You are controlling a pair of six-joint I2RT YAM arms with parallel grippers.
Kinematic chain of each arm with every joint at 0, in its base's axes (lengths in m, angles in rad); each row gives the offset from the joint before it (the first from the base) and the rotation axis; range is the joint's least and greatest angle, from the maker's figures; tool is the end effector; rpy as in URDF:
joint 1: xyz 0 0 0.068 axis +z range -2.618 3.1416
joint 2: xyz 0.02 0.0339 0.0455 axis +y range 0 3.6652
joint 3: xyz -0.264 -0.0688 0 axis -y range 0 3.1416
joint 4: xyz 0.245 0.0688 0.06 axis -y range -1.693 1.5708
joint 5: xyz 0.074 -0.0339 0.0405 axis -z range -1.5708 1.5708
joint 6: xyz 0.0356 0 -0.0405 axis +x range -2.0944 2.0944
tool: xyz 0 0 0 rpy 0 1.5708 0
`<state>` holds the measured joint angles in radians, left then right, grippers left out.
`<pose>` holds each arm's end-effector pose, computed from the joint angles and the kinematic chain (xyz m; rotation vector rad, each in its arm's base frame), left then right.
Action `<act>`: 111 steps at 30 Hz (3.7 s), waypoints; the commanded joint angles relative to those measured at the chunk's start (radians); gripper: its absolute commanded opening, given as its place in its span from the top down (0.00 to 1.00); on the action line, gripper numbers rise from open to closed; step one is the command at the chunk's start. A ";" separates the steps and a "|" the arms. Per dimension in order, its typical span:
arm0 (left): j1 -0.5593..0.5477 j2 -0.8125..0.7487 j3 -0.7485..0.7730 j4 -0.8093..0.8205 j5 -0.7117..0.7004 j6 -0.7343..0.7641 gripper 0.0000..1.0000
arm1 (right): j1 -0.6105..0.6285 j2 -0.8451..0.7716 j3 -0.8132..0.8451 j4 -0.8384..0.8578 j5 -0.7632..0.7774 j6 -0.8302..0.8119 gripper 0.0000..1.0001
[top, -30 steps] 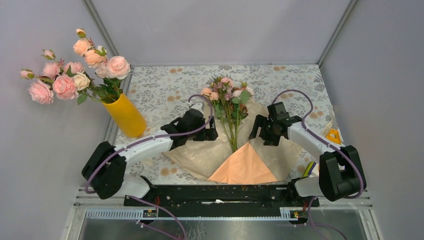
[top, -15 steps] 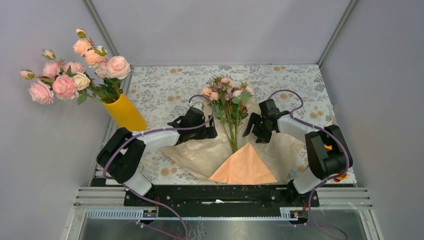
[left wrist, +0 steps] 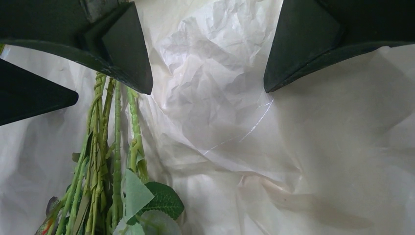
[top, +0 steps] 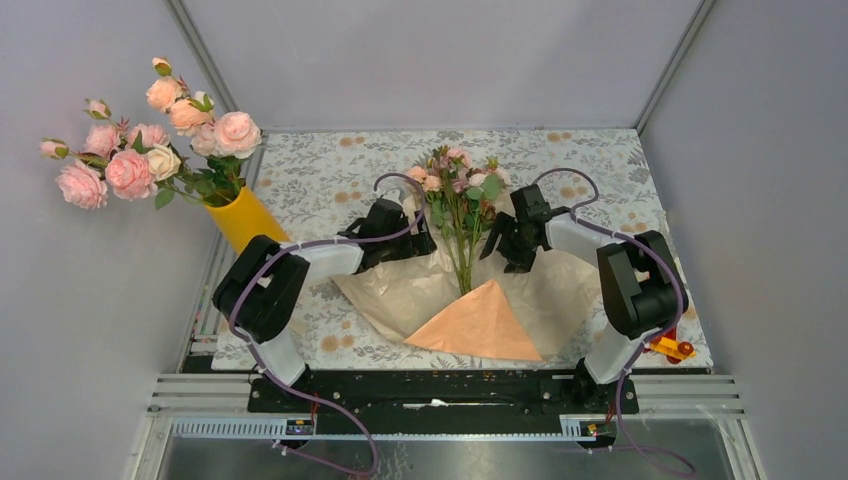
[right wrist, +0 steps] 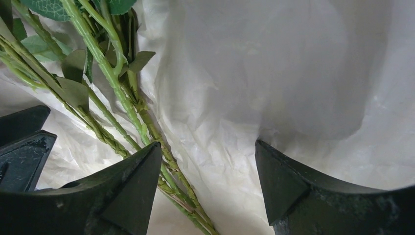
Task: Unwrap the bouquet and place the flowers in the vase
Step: Unfold the wrapping paper at the center of the board.
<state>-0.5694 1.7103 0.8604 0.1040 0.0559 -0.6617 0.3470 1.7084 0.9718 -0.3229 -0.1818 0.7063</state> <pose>0.2886 -0.1871 0.1562 -0.0819 2.4149 -0.6655 0.3094 0.1187 0.1598 0.4242 2.6999 0.5742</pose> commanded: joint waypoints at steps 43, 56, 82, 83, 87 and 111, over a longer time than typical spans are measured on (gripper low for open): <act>0.028 -0.174 0.070 0.036 0.037 0.089 0.13 | 0.007 -0.070 -0.022 0.150 -0.205 -0.105 0.45; -0.132 -0.385 -0.172 0.072 0.150 -0.013 0.16 | 0.140 -0.361 -0.222 0.121 -0.349 -0.173 0.47; -0.492 -0.531 -0.473 -0.055 0.035 -0.120 0.53 | 0.546 -0.575 -0.503 0.065 -0.080 -0.042 0.47; -0.492 -0.549 -0.471 -0.055 0.024 -0.121 0.53 | 0.547 -0.591 -0.489 0.052 -0.071 -0.042 0.47; -0.492 -0.619 -0.420 -0.063 -0.027 -0.112 0.52 | 0.546 -0.636 -0.410 0.000 -0.014 -0.023 0.45; -0.326 -0.434 -0.462 0.138 -0.189 -0.142 0.43 | 0.041 -0.458 -0.379 -0.084 0.078 -0.033 0.34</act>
<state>-0.9035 1.3045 0.4400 0.1677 -0.0628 -0.7723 0.4835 1.2392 0.6216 -0.3866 -0.0731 0.7036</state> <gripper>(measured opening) 0.565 0.628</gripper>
